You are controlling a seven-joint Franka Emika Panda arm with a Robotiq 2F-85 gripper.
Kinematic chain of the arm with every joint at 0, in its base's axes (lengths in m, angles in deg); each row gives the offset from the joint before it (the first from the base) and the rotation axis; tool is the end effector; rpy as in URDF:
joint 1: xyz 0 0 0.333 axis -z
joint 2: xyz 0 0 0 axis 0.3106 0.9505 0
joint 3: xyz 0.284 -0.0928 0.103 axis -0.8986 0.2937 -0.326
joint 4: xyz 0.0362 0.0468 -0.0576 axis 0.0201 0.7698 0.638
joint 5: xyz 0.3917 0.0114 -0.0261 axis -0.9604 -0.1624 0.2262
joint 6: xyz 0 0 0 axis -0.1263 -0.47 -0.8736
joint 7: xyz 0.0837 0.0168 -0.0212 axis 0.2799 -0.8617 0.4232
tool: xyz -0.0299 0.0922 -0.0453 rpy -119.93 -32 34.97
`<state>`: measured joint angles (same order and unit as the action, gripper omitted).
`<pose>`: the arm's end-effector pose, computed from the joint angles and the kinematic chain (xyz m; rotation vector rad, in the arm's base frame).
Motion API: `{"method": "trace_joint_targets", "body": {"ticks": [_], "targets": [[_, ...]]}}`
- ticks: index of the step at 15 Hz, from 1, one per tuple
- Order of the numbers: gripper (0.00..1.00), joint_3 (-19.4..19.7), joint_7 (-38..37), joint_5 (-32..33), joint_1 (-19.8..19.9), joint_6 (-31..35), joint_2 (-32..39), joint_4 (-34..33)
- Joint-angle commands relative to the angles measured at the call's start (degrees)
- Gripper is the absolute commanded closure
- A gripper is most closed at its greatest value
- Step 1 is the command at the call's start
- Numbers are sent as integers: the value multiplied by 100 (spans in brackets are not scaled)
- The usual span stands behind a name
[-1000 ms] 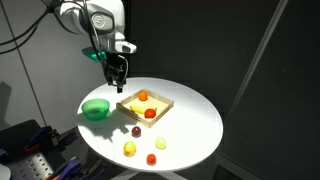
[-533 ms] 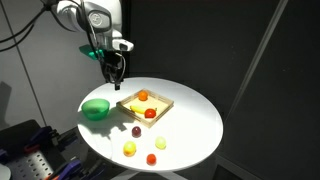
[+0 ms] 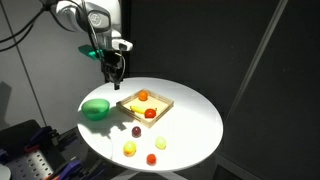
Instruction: Put the banana in the crate
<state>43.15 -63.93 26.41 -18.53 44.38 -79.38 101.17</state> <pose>0.4492 -0.0034 0.3346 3.0804 -0.2841 -0.0575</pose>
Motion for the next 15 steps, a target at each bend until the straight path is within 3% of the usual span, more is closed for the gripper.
{"method": "trace_joint_targets", "body": {"ticks": [1, 15], "targets": [[0, -62, 12, -13, 62, -10, 7, -6], [0, -55, 209, -182, 25, -40, -345, 25]]}}
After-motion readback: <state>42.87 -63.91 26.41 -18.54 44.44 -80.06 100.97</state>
